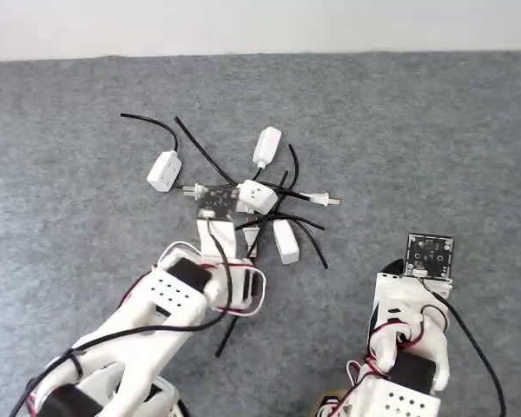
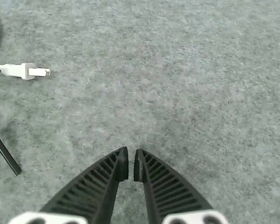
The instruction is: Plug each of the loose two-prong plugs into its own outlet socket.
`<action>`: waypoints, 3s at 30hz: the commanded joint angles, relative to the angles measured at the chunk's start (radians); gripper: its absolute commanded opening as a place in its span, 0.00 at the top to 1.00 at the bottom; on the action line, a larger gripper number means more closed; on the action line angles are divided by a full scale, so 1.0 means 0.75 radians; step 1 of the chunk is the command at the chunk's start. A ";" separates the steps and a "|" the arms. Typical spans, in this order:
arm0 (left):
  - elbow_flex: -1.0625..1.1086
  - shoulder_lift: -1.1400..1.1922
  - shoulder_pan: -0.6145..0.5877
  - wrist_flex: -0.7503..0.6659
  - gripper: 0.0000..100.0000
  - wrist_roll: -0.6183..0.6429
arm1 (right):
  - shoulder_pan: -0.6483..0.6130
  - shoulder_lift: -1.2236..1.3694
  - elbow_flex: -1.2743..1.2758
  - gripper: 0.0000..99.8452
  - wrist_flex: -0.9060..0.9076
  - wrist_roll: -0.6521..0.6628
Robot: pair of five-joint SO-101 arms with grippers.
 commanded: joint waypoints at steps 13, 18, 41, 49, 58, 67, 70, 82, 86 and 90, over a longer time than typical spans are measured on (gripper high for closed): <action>0.026 0.145 0.313 -0.293 0.85 0.010 | 0.007 0.001 0.023 0.96 0.001 0.002; -0.013 -0.002 0.303 -0.153 0.85 0.008 | 0.007 0.001 0.023 0.96 0.001 0.002; 0.126 -0.262 -0.002 -0.072 0.85 -0.364 | 0.013 -0.001 0.023 0.96 0.001 0.002; 0.015 -0.059 0.151 -0.063 0.67 -0.166 | 0.015 -0.001 0.023 0.96 0.001 0.002; 0.026 -0.049 0.092 -0.072 0.67 -0.108 | 0.015 -0.001 0.023 0.96 0.001 0.002; 0.032 0.078 0.084 -0.184 0.77 -0.119 | 0.015 -0.001 0.023 0.96 0.001 0.002; -0.015 0.188 0.084 -0.233 0.89 -0.196 | 0.015 -0.001 0.023 0.96 0.001 0.002; -0.163 0.170 0.303 -0.174 0.99 -0.149 | 0.011 -0.001 0.023 0.96 0.001 0.002; -0.226 0.129 0.205 -0.096 0.99 -0.076 | 0.013 -0.001 0.023 0.96 0.001 0.002; -0.202 0.129 -0.004 -0.098 0.99 -0.070 | 0.013 -0.001 0.023 0.96 0.001 0.002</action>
